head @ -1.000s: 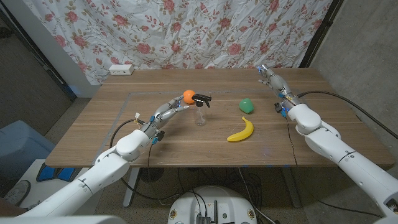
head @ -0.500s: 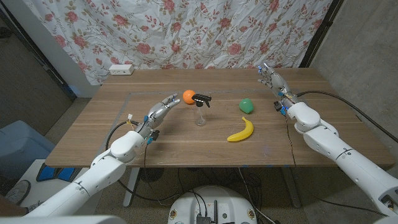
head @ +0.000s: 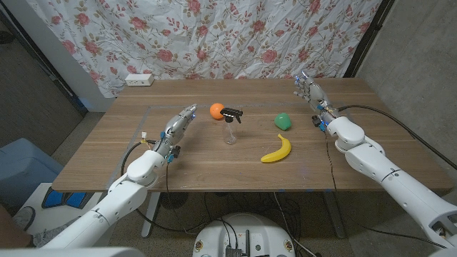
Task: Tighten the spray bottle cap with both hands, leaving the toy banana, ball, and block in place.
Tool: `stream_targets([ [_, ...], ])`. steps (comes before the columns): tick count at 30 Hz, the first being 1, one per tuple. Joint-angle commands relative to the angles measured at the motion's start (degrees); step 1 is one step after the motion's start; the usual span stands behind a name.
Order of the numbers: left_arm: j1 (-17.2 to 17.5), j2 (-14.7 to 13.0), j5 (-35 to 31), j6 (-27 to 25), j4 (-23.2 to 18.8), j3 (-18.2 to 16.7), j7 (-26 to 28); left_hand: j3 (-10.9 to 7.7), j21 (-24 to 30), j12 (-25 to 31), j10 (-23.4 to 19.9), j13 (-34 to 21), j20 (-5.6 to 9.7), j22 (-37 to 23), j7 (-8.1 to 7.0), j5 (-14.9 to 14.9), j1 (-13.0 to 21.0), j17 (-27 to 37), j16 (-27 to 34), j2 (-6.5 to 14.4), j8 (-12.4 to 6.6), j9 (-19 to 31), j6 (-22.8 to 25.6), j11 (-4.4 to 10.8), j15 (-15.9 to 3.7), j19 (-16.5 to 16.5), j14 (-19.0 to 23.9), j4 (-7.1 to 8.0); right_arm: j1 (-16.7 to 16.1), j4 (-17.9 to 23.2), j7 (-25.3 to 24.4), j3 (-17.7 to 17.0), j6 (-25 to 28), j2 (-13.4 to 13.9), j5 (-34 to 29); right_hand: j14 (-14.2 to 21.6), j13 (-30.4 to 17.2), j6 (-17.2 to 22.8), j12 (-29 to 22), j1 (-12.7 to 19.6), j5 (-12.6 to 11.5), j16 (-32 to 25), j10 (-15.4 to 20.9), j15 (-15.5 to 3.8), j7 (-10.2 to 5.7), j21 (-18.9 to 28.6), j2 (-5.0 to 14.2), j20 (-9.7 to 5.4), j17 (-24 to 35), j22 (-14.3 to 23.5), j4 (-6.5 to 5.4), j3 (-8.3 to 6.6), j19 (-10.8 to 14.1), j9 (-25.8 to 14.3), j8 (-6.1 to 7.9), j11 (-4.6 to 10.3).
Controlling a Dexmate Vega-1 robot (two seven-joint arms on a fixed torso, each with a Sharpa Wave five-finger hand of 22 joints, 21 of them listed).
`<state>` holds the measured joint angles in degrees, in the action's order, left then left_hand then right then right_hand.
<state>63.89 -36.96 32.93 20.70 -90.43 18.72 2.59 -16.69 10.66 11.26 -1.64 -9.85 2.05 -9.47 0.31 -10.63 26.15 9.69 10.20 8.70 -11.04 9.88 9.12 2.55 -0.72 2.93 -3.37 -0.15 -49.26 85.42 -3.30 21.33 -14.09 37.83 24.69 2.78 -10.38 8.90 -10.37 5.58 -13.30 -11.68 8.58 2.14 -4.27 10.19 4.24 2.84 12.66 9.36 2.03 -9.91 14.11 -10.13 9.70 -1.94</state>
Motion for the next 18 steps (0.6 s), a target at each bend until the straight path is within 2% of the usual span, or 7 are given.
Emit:
stream_targets([
  [1,-2.86,3.12,2.47,4.80,6.73,-0.93,-3.02,0.05,0.30,0.23,-0.24,-0.18,2.21,-0.24,-0.17,-0.27,-1.45,0.19,0.44,-0.20,-0.09,0.01,0.72,0.12,0.03,-0.11,0.40,0.66,0.43,-1.20,-1.89,1.06,0.44,-2.18,-0.06,0.27,-0.19,-0.36,-0.34,-0.63,-0.09,-0.54,0.17,-0.21,0.24,0.22,-0.07,-0.28,0.07,0.07,-0.49,-0.26,0.13,-0.02,-0.05,0.12],
  [11,-6.48,4.75,3.44,6.16,11.65,-1.08,-5.00,0.05,0.24,0.07,-0.14,-0.17,2.11,-0.25,-0.02,-0.37,-2.61,0.21,0.33,0.29,0.14,-0.01,0.74,-0.11,0.27,-0.03,0.36,1.22,-0.46,-1.35,-4.27,1.22,0.51,-4.32,0.76,0.27,-0.17,-0.38,-0.39,-1.15,-0.17,-0.54,0.20,-0.20,0.63,0.24,0.12,-0.40,0.05,0.07,-0.81,-0.19,0.12,-0.01,0.24,-0.10],
  [18,-8.49,6.04,2.58,6.47,13.68,-0.49,-4.42,-0.60,0.37,0.25,-1.06,-0.15,1.97,-0.23,0.34,-0.57,-3.22,0.08,0.47,1.16,0.10,-0.03,1.58,-0.31,0.25,-0.54,1.33,1.39,-0.62,-3.28,-4.53,1.13,-0.45,-5.36,1.51,0.54,-0.17,0.40,-0.62,-1.58,-0.27,-0.63,0.72,-0.40,0.72,0.26,0.49,-0.57,0.03,0.07,-1.13,-0.24,0.12,0.00,0.70,0.01],
])
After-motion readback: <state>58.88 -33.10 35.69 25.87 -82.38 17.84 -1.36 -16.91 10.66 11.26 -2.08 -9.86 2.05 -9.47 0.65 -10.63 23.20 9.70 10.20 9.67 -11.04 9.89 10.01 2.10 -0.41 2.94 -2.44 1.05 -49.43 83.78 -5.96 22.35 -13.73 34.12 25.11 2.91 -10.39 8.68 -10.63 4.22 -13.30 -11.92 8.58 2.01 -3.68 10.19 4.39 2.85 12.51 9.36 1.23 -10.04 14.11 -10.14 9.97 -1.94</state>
